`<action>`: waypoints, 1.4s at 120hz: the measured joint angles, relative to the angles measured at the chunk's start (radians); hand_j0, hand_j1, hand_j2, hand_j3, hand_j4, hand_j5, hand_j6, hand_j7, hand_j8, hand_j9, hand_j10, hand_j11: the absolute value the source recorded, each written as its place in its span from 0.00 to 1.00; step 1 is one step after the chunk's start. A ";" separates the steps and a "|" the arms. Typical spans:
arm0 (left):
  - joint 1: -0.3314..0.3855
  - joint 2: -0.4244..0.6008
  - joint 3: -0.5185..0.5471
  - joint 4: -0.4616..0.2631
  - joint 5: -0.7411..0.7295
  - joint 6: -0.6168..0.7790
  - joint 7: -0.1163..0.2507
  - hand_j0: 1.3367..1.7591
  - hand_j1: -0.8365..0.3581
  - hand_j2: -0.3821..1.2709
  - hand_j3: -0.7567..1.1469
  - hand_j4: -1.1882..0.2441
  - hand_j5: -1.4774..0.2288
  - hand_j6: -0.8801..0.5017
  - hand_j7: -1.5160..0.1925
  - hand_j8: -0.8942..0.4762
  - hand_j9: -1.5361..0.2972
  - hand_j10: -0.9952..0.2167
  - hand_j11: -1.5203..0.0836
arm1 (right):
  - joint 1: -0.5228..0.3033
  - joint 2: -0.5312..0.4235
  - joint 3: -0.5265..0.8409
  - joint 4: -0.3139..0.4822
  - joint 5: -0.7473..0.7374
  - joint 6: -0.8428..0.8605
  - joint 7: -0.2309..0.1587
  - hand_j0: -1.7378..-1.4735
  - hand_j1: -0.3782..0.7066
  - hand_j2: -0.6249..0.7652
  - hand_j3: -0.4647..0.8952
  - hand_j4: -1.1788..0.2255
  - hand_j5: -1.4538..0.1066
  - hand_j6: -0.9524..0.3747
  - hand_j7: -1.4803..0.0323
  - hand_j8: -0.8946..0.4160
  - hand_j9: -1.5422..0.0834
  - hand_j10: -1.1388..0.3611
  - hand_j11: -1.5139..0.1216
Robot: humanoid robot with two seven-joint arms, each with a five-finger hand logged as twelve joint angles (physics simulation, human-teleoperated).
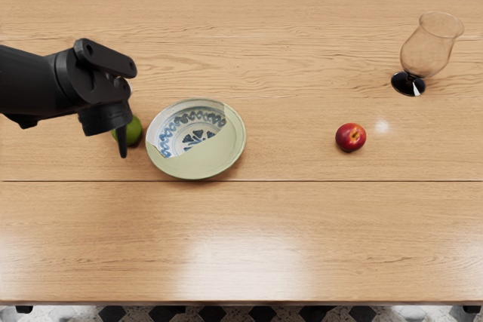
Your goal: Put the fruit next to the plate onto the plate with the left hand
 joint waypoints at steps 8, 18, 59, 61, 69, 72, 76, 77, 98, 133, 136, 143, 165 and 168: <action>0.012 0.000 0.000 0.000 -0.003 0.014 0.000 0.76 0.92 0.24 0.40 0.78 0.81 0.59 0.83 0.60 0.79 0.76 0.89 | 0.000 0.000 0.000 0.000 0.000 0.000 0.000 0.30 0.05 0.45 0.34 0.82 0.91 0.70 0.96 0.67 0.93 0.74 0.91; 0.030 0.000 -0.001 0.001 -0.005 0.022 0.000 0.76 0.90 0.24 0.40 0.76 0.79 0.57 0.81 0.58 0.77 0.74 0.87 | 0.000 0.000 0.000 0.000 0.000 0.000 0.000 0.30 0.05 0.45 0.34 0.82 0.91 0.70 0.96 0.67 0.93 0.74 0.91; 0.044 0.000 -0.028 0.013 -0.005 0.037 -0.001 0.76 0.80 0.25 0.40 0.69 0.72 0.50 0.74 0.51 0.70 0.66 0.79 | 0.000 0.000 0.000 0.000 0.000 0.000 0.000 0.30 0.05 0.45 0.34 0.82 0.91 0.70 0.96 0.67 0.93 0.74 0.91; 0.046 0.000 -0.030 0.016 -0.005 0.037 -0.001 0.76 0.80 0.26 0.40 0.69 0.72 0.49 0.74 0.51 0.70 0.66 0.79 | 0.000 0.000 0.000 0.000 0.000 0.000 0.000 0.30 0.05 0.45 0.34 0.82 0.91 0.70 0.96 0.67 0.93 0.74 0.91; 0.064 0.000 -0.033 0.033 -0.004 0.038 -0.002 0.76 0.79 0.26 0.40 0.68 0.71 0.49 0.73 0.50 0.69 0.65 0.78 | 0.000 0.000 0.000 0.000 0.000 0.000 0.000 0.30 0.05 0.45 0.34 0.82 0.91 0.70 0.96 0.67 0.93 0.74 0.91; 0.066 0.000 -0.034 0.038 -0.003 0.038 -0.002 0.76 0.78 0.26 0.40 0.68 0.70 0.48 0.72 0.49 0.69 0.64 0.77 | 0.000 0.000 0.000 0.000 0.000 0.000 0.000 0.30 0.05 0.45 0.34 0.82 0.91 0.70 0.96 0.67 0.93 0.74 0.91; 0.067 0.000 -0.034 0.043 -0.003 0.038 -0.003 0.76 0.77 0.26 0.40 0.67 0.69 0.47 0.72 0.49 0.68 0.63 0.76 | 0.000 0.000 0.000 0.000 0.000 0.000 0.000 0.30 0.05 0.45 0.34 0.82 0.91 0.70 0.96 0.67 0.93 0.74 0.91; 0.068 0.000 -0.034 0.044 -0.003 0.038 -0.003 0.76 0.76 0.26 0.40 0.67 0.69 0.47 0.71 0.48 0.68 0.63 0.76 | 0.000 0.000 0.000 0.000 0.000 0.000 0.000 0.30 0.05 0.45 0.34 0.82 0.91 0.70 0.96 0.67 0.93 0.74 0.91; 0.086 0.000 -0.028 0.072 -0.002 0.062 -0.003 0.76 0.73 0.26 0.40 0.65 0.67 0.45 0.69 0.46 0.65 0.60 0.73 | 0.000 0.000 0.000 0.000 0.000 0.000 0.000 0.30 0.05 0.45 0.34 0.82 0.91 0.70 0.96 0.67 0.93 0.74 0.91; 0.090 0.000 -0.049 0.078 0.000 0.086 -0.002 0.76 0.71 0.27 0.40 0.63 0.65 0.43 0.67 0.45 0.64 0.59 0.72 | 0.000 0.000 0.000 0.000 0.000 0.000 0.000 0.30 0.05 0.45 0.34 0.82 0.91 0.70 0.96 0.67 0.93 0.74 0.91; 0.096 0.000 -0.050 0.078 0.000 0.087 -0.002 0.76 0.71 0.27 0.40 0.63 0.65 0.43 0.67 0.45 0.64 0.59 0.72 | 0.000 0.000 0.000 0.000 0.000 0.000 0.000 0.30 0.05 0.45 0.34 0.82 0.91 0.70 0.96 0.67 0.93 0.74 0.91; 0.099 0.000 -0.053 0.078 0.000 0.087 -0.002 0.76 0.71 0.27 0.40 0.63 0.65 0.43 0.67 0.44 0.64 0.59 0.72 | 0.000 0.000 0.000 0.000 0.000 0.000 0.000 0.30 0.05 0.45 0.34 0.82 0.91 0.70 0.96 0.67 0.93 0.74 0.91; 0.114 0.000 -0.055 0.078 0.001 0.089 -0.002 0.76 0.69 0.27 0.40 0.62 0.64 0.42 0.66 0.43 0.62 0.57 0.70 | 0.000 0.000 0.000 0.000 0.000 0.000 0.000 0.30 0.05 0.45 0.34 0.82 0.91 0.70 0.96 0.67 0.93 0.74 0.91; 0.115 0.000 -0.055 0.078 0.001 0.089 -0.002 0.76 0.69 0.27 0.40 0.62 0.63 0.41 0.65 0.43 0.62 0.57 0.70 | 0.000 0.000 0.000 0.000 0.000 0.000 0.000 0.30 0.05 0.45 0.34 0.82 0.91 0.70 0.96 0.67 0.93 0.74 0.91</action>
